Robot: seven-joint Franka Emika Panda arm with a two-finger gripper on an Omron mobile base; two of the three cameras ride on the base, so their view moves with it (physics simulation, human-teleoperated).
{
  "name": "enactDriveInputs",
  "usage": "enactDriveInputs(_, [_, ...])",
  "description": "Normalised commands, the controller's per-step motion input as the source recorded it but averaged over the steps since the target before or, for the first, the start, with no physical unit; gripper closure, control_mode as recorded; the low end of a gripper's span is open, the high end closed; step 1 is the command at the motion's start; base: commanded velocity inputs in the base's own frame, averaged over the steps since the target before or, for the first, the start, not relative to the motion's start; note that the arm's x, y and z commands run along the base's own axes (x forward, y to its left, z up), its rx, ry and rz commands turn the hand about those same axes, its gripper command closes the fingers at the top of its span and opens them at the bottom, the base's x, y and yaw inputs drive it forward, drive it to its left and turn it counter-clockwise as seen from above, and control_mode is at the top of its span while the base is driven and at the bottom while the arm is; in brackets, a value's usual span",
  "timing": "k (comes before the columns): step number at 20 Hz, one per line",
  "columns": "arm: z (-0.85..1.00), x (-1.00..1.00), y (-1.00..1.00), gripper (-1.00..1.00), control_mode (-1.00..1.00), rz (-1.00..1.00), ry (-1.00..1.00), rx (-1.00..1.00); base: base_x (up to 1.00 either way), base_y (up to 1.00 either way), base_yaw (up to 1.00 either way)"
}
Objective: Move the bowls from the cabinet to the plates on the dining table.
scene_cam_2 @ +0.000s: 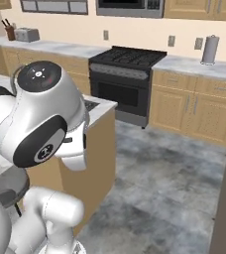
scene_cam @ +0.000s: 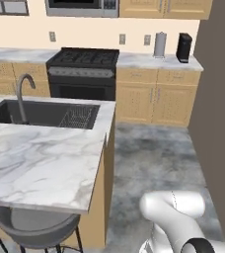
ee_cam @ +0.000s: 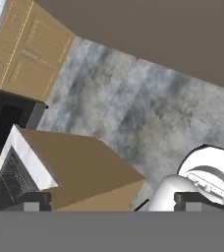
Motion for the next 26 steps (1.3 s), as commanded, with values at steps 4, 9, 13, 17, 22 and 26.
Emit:
enactDriveInputs(4, [0.0,0.0,0.0,-1.0,1.0,0.0,0.0,0.0,0.62,-0.32,0.0])
enactDriveInputs(9, [0.0,0.0,0.0,-1.0,1.0,0.0,0.0,0.0,0.62,-0.32,0.0])
enactDriveInputs(13, [0.0,0.0,0.0,-1.0,1.0,0.0,0.0,0.0,0.62,-0.3,0.0])
enactDriveInputs(17, [0.0,0.0,0.0,-1.0,1.0,0.0,0.0,0.0,0.62,-0.27,0.0])
enactDriveInputs(22, [0.0,0.0,0.0,-1.0,1.0,0.0,0.0,0.0,0.62,-0.2,0.0])
enactDriveInputs(26, [0.0,0.0,0.0,-1.0,1.0,0.0,0.0,0.0,0.62,-0.16,0.0])
